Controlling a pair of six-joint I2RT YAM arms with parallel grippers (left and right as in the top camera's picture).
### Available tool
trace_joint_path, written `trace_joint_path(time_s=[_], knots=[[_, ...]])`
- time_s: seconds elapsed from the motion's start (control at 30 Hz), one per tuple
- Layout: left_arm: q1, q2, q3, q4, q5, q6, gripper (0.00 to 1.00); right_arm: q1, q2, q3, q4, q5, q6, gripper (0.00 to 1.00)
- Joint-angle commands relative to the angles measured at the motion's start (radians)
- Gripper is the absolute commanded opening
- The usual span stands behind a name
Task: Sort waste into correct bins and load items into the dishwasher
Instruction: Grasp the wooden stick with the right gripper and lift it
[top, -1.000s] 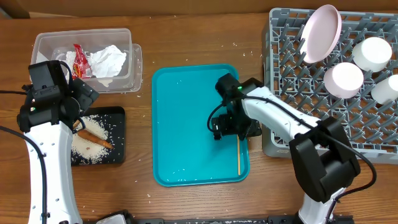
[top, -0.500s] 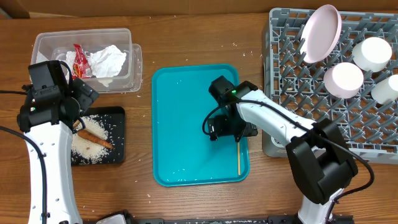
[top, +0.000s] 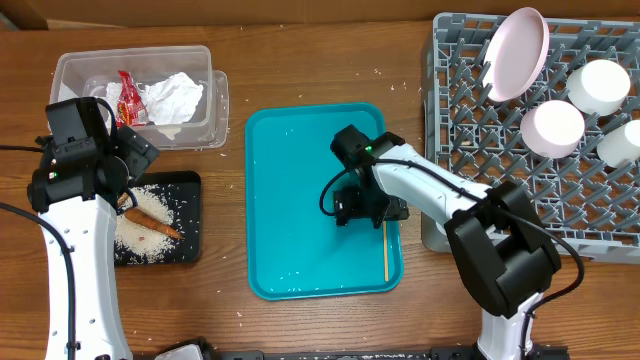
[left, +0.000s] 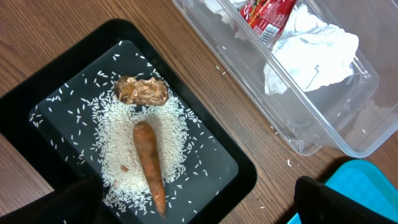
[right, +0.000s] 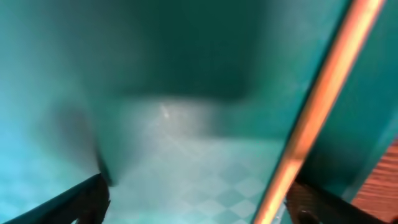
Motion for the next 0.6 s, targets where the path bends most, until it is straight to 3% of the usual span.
trace_joint_path(time_s=[0.0, 0.23, 0.27, 0.3, 0.33, 0.4, 0.57], knots=[[0.002, -0.003, 0.011, 0.001, -0.017, -0.009, 1.00, -0.003, 0.068, -0.014, 0.014, 0.003, 0.006, 0.68], [0.002, -0.003, 0.011, 0.001, -0.017, -0.009, 1.00, -0.003, 0.068, -0.010, 0.006, 0.004, 0.019, 0.34], [0.002, -0.003, 0.011, 0.001, -0.017, -0.009, 1.00, -0.003, 0.068, -0.006, 0.000, 0.004, 0.019, 0.27], [0.002, -0.003, 0.011, 0.001, -0.017, -0.009, 1.00, -0.003, 0.068, 0.017, -0.025, 0.004, 0.019, 0.13], [0.002, -0.003, 0.011, 0.001, -0.017, -0.009, 1.00, -0.003, 0.067, 0.032, -0.037, 0.008, 0.019, 0.09], [0.002, -0.003, 0.011, 0.001, -0.017, -0.009, 1.00, -0.003, 0.067, 0.054, -0.051, 0.012, 0.019, 0.04], [0.002, -0.003, 0.011, 0.001, -0.017, -0.009, 1.00, -0.010, 0.067, 0.155, -0.119, 0.058, 0.019, 0.04]])
